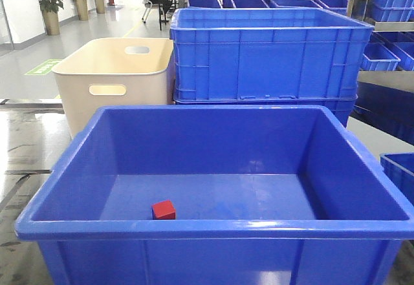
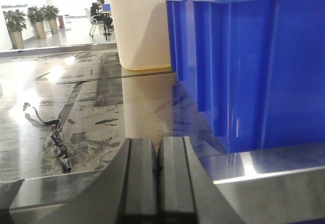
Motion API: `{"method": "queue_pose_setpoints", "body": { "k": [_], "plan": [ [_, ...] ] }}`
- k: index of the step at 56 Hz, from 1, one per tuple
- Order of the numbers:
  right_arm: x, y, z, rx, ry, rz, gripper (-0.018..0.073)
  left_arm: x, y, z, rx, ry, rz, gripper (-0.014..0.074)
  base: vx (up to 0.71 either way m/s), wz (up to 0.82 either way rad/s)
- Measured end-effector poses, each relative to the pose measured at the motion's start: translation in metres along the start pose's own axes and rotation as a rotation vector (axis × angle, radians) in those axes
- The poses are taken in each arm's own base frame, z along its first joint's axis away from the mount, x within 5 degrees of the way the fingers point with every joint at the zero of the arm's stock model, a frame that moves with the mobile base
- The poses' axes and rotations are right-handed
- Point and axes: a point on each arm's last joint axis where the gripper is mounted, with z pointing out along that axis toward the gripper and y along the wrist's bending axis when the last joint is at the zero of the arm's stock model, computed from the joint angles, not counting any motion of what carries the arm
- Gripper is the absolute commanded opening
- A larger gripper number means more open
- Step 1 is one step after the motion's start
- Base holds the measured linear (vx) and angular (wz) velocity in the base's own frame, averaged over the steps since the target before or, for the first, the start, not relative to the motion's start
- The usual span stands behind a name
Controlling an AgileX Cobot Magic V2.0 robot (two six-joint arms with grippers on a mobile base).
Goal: Pick red and yellow blocks into blue bin
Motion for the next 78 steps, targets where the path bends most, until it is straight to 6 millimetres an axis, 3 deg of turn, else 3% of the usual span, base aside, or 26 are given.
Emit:
{"method": "queue_pose_setpoints", "body": {
  "k": [78],
  "plan": [
    [0.0032, -0.0003, 0.0000, 0.004, 0.030, -0.001, -0.0011, 0.0000, 0.0000, 0.0000, 0.000, 0.000, 0.000, -0.0006, 0.00, 0.00]
  ]
}}
